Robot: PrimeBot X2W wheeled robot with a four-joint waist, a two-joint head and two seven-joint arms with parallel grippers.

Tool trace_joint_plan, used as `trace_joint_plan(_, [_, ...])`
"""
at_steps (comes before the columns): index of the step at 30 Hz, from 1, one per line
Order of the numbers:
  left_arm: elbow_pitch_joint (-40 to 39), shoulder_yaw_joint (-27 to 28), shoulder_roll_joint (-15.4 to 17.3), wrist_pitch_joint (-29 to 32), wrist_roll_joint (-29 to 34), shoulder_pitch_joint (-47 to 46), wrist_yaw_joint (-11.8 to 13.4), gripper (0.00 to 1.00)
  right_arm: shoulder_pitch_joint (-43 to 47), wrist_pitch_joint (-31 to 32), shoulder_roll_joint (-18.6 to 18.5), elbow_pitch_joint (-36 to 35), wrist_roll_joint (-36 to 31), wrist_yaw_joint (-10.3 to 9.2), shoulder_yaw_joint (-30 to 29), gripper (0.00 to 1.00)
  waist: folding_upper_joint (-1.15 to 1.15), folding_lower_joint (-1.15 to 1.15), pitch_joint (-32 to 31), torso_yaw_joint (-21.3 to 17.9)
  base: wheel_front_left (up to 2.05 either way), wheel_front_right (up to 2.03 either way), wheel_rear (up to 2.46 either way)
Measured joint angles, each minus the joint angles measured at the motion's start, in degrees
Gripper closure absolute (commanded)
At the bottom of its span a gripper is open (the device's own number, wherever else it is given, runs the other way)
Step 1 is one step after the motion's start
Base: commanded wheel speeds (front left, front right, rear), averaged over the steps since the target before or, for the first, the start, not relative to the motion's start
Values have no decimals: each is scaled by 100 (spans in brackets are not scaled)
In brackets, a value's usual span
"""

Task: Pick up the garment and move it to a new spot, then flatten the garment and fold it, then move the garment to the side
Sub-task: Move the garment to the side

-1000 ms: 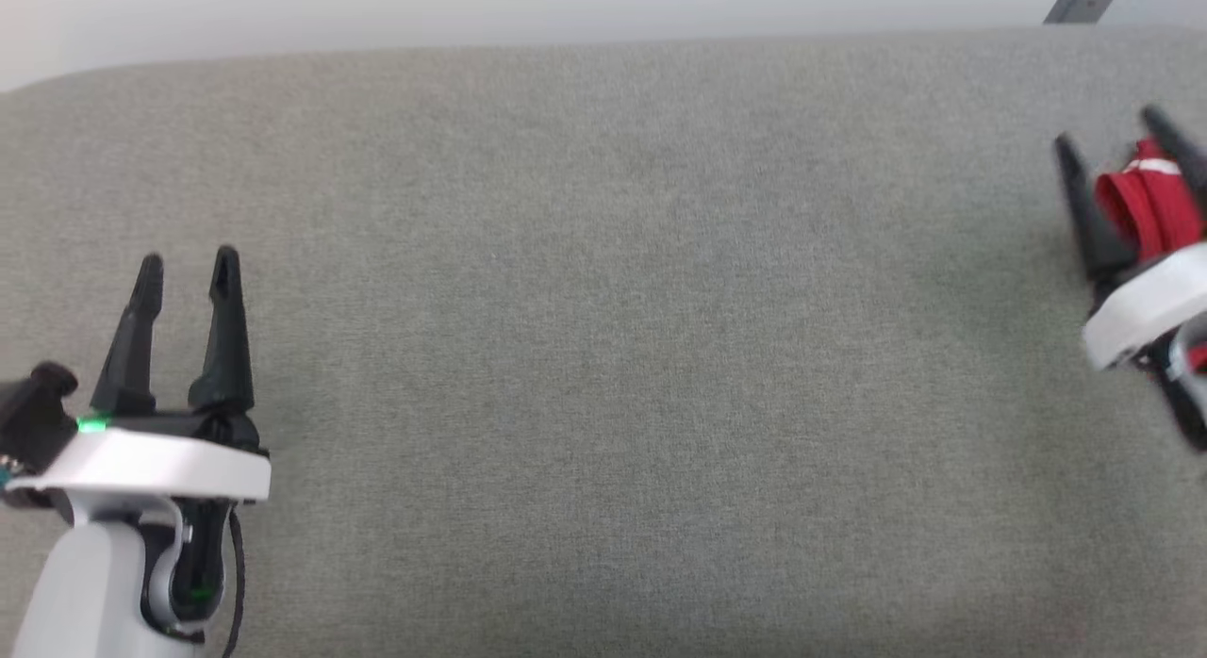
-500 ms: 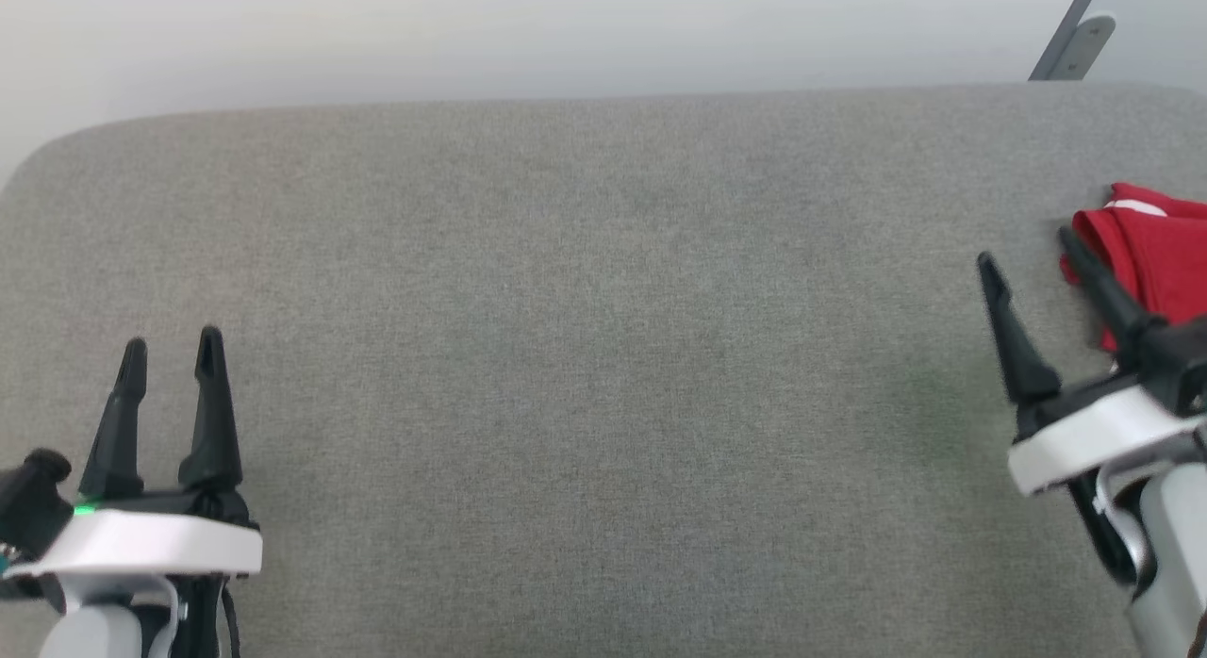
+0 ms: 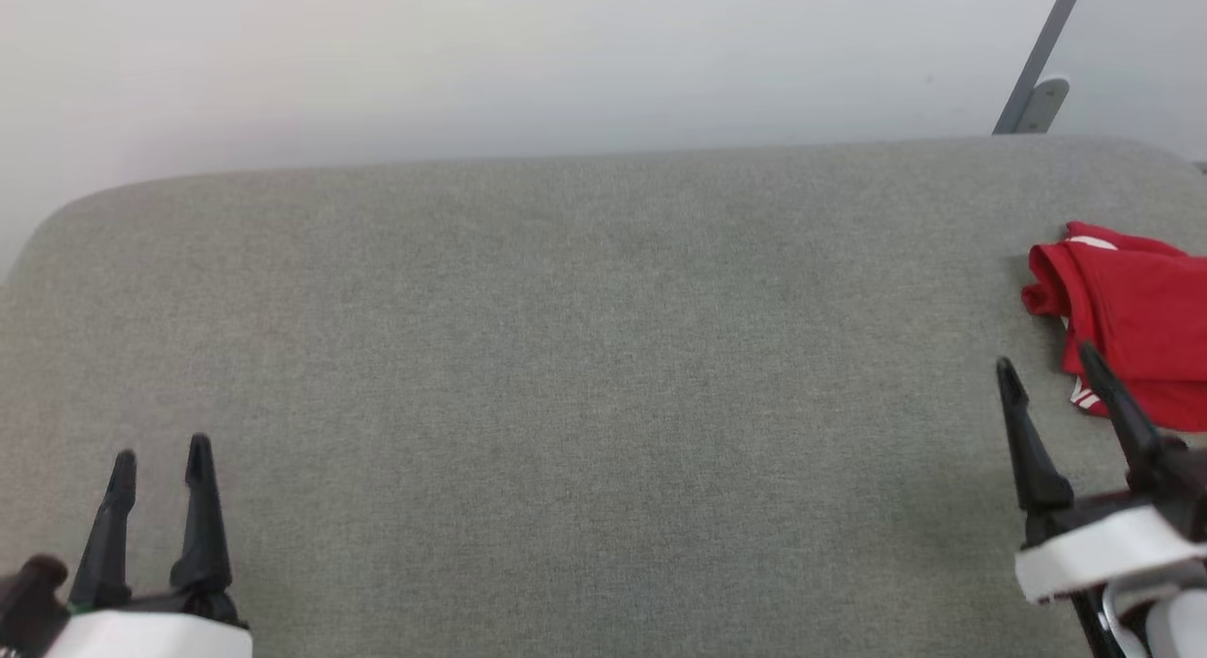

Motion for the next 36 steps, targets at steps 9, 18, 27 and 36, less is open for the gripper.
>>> trace_joint_plan(9, [-80, 58, -27, 0, -59, 392, 0, 0, 531, 0, 247, -246, -63, 0, -363, 0, 0, 0, -200, 74, 0, 0, 0])
trace_joint_plan(18, [-89, 56, -45, -1, -54, 507, 0, 0, 741, 0, 357, -286, 9, -1, -566, 0, 0, 0, -250, 226, 0, 0, 0])
trace_joint_plan(27, [-33, 13, -49, 0, -43, 575, 0, 0, 886, 0, 509, -343, -9, 0, -653, 0, 0, 0, -278, 385, 0, 0, 0])
trace_joint_plan(36, [-11, 10, -63, -1, -35, 584, 0, 0, 978, 0, 591, -343, -9, -1, -609, 0, 0, 0, -275, 460, 0, 0, 0])
